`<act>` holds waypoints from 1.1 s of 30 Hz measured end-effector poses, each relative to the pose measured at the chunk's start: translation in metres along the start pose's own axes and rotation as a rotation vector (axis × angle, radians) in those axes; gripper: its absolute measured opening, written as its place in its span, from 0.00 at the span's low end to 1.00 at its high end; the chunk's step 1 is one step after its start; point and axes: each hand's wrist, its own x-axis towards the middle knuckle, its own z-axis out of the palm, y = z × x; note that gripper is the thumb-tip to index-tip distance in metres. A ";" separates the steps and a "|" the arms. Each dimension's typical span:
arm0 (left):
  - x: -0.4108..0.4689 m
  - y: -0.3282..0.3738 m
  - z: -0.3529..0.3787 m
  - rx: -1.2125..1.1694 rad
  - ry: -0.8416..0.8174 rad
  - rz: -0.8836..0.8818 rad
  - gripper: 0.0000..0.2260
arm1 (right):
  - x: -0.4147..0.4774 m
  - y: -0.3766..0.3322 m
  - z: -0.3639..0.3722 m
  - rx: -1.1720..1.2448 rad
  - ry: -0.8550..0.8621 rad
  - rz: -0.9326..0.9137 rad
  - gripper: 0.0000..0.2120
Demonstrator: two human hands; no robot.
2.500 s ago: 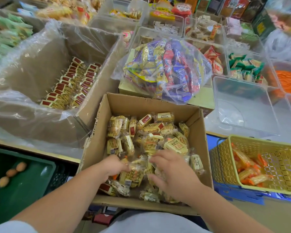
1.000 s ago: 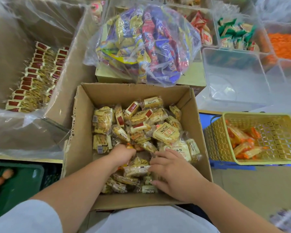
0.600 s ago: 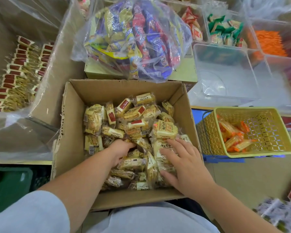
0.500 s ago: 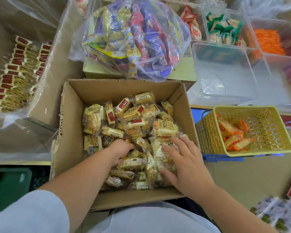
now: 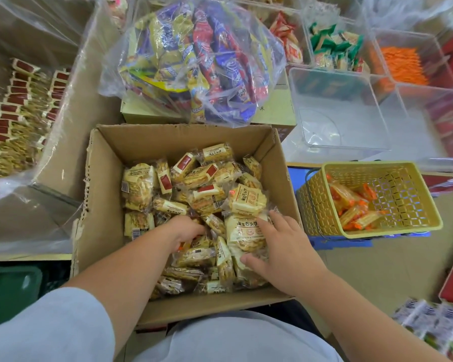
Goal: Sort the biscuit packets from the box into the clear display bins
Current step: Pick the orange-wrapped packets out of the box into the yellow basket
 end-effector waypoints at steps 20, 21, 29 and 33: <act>-0.145 -0.071 -0.057 -0.366 0.279 0.273 0.08 | 0.047 -0.033 0.016 1.117 -0.298 0.408 0.50; -0.150 -0.074 -0.054 -0.425 0.286 0.278 0.08 | 0.049 -0.039 0.014 1.132 -0.339 0.423 0.55; -0.173 -0.084 -0.041 -0.858 0.513 0.354 0.13 | 0.075 -0.083 0.004 1.270 -0.488 0.378 0.55; -0.179 -0.082 -0.042 -0.866 0.532 0.441 0.16 | 0.093 -0.111 -0.002 1.347 -0.511 0.231 0.44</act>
